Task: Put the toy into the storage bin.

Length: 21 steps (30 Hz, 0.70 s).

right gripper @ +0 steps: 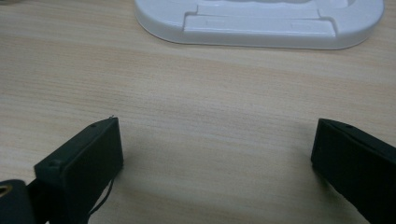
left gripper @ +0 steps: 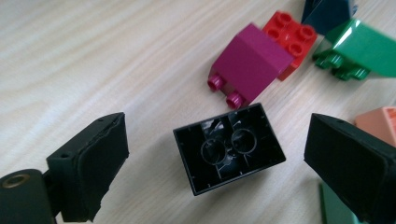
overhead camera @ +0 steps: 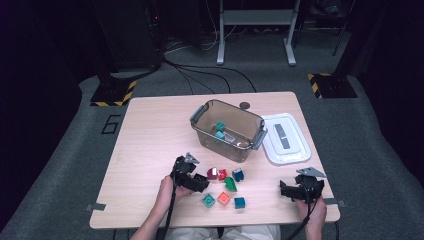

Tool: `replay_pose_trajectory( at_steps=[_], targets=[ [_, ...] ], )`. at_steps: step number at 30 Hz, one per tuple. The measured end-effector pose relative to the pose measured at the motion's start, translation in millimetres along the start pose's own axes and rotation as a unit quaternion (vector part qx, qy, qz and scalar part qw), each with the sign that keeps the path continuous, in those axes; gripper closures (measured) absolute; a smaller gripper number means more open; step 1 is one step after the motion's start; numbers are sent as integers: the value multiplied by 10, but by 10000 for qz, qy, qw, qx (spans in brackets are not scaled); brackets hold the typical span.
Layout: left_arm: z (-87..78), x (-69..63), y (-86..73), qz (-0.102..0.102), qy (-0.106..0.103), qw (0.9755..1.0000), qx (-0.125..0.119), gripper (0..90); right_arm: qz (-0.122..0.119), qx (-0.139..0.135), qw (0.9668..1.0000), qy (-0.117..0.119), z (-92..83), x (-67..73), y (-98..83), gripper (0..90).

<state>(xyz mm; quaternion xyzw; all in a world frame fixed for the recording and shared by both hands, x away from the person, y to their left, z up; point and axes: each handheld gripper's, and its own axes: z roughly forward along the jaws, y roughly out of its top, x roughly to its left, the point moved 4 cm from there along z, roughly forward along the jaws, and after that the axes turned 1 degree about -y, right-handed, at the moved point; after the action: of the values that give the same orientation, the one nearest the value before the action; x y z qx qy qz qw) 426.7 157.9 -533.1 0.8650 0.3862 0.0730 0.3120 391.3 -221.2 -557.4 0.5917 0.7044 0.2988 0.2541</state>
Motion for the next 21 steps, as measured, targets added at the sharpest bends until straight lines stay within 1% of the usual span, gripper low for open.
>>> replay_pose_trajectory(
  at_steps=[2,3,4,6,8,10,15,18,21],
  targets=[
    [33,3,-21,6,18,10000,36,74,3,-1,10000,0,0,0,0,15],
    [35,4,-27,31,30,10000,57,103,3,0,10000,0,0,0,0,15],
    [36,5,-30,51,28,10000,61,157,1,0,10000,0,0,0,0,15],
    [37,6,-35,68,46,10000,45,220,2,1,10000,-1,0,0,0,15],
    [29,8,-42,87,63,9999,56,313,1,1,10000,-1,0,0,0,15],
    [27,14,-48,106,99,9999,50,369,1,0,10000,0,0,0,0,15],
    [17,21,-58,130,131,9998,16,392,2,0,10000,-1,0,0,0,15],
    [-14,32,-47,201,142,9997,26,395,2,1,10000,0,0,0,0,15],
    [-44,44,-17,169,124,9998,-14,396,2,1,10000,-3,0,0,0,14]
  ],
)
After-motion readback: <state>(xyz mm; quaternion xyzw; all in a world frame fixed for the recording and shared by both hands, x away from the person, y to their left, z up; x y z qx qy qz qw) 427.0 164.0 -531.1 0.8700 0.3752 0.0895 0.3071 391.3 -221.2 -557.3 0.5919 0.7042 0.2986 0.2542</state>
